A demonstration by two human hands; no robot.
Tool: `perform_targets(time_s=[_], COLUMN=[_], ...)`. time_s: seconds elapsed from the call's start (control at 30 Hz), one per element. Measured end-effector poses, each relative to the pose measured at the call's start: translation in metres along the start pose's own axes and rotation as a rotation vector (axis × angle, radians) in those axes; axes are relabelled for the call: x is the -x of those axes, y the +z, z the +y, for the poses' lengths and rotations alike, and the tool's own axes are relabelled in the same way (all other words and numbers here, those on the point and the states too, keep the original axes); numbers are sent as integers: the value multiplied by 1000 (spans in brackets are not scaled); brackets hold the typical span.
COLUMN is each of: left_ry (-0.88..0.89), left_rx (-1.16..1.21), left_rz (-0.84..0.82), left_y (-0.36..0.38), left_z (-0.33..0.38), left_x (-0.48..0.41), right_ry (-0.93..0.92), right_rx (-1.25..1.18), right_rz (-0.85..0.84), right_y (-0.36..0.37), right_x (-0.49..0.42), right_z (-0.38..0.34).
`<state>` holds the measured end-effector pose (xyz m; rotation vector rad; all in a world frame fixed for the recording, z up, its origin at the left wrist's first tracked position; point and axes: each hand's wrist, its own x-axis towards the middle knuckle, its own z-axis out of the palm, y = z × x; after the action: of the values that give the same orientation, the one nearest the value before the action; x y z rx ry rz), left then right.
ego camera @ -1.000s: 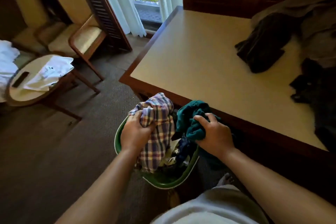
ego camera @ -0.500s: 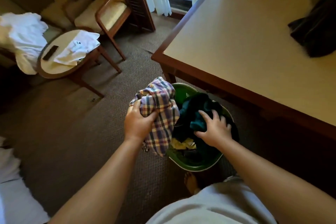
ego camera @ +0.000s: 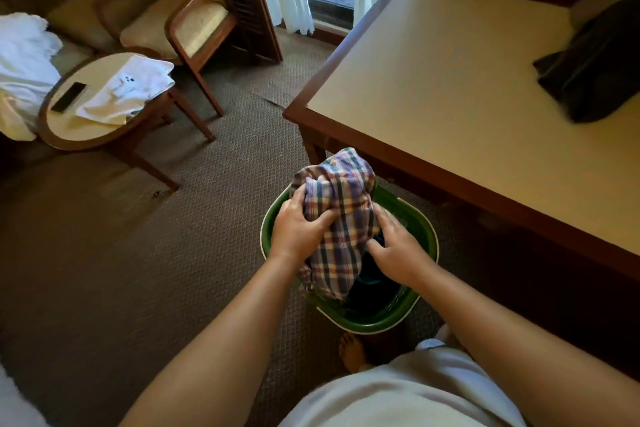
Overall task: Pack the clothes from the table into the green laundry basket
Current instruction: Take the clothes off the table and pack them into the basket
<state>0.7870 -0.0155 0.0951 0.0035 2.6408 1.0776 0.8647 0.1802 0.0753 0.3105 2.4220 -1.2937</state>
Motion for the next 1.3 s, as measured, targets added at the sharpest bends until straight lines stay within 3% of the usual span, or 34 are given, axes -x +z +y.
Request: perform_targets(time_s=[0.33, 0.5, 0.73, 1.0, 1.3], left_ry=[-13, 99, 367, 744, 866], left_rx=[-104, -125, -91, -109, -129], left_rz=[-109, -187, -342, -511, -640], left_y=[11, 26, 68, 159, 273], left_z=[-9, 13, 94, 249, 414], left_x=[-1, 1, 0, 14, 67], right_ry=[41, 25, 10, 93, 233], right_rx=[165, 179, 158, 91, 102], right_rz=[-46, 21, 298, 745, 1089], right_y=[-12, -18, -61, -171, -316], right_x=[1, 6, 36, 114, 196], right_z=[5, 4, 7, 63, 177])
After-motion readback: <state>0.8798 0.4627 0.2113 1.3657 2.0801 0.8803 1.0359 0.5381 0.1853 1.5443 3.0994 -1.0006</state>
